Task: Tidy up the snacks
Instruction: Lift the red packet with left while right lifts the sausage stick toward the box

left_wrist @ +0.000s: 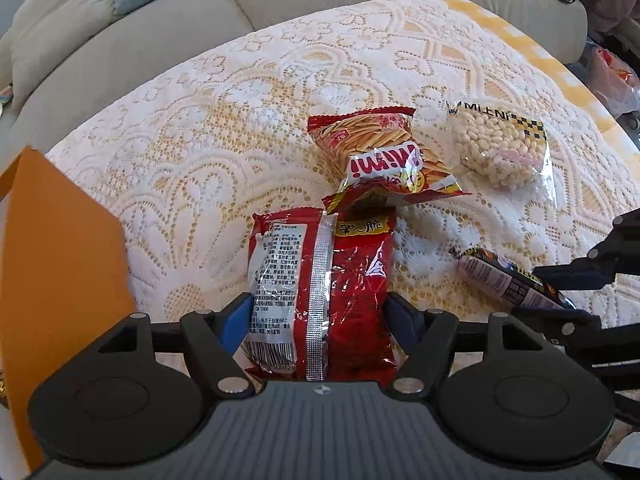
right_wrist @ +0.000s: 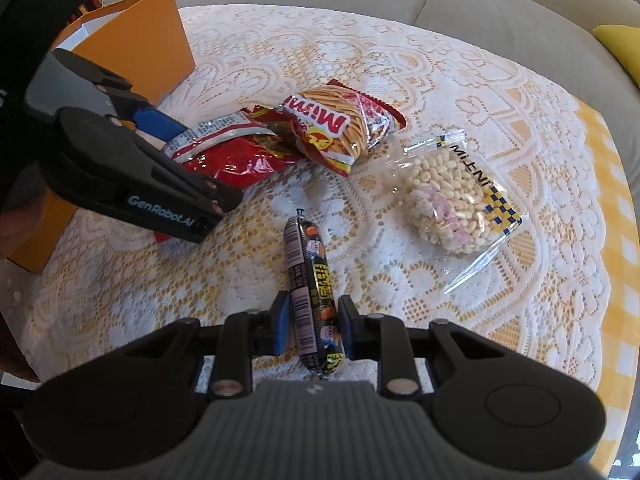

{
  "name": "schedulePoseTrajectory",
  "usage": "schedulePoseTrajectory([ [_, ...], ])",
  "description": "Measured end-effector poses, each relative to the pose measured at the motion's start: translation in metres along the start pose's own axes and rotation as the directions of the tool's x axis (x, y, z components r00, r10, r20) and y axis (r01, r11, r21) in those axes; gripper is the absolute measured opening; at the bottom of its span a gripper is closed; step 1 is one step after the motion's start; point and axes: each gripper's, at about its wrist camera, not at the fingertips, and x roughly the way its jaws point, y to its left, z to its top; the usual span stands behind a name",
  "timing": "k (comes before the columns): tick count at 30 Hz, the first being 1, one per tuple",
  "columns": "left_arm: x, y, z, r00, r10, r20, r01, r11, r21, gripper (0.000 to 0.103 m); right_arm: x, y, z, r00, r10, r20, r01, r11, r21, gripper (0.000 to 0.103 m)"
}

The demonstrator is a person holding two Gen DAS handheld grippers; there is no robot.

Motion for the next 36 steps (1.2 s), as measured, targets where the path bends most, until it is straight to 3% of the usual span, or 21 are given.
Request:
schedulePoseTrajectory([
  [7, -0.029, -0.003, -0.008, 1.0, 0.0, 0.019, 0.001, 1.0, -0.028, 0.081, -0.003, -0.001, 0.001, 1.0, 0.02, 0.002, -0.02, 1.0, 0.012, 0.021],
  [18, -0.062, -0.01, -0.028, 1.0, 0.01, 0.009, -0.009, 0.994, -0.109, 0.081, -0.018, -0.014, -0.001, 0.989, 0.147, 0.01, -0.146, 0.973, 0.181, 0.02],
  [27, -0.077, -0.018, -0.048, 1.0, 0.003, -0.001, -0.003, 0.991, -0.136, 0.081, -0.023, 0.0, -0.019, 0.993, 0.101, -0.066, -0.087, 0.977, 0.196, 0.02],
  [36, -0.125, -0.012, -0.052, 0.998, 0.024, 0.057, -0.013, 0.982, -0.186, 0.081, -0.06, 0.011, -0.018, 0.992, 0.117, 0.04, -0.122, 0.971, 0.207, 0.02],
])
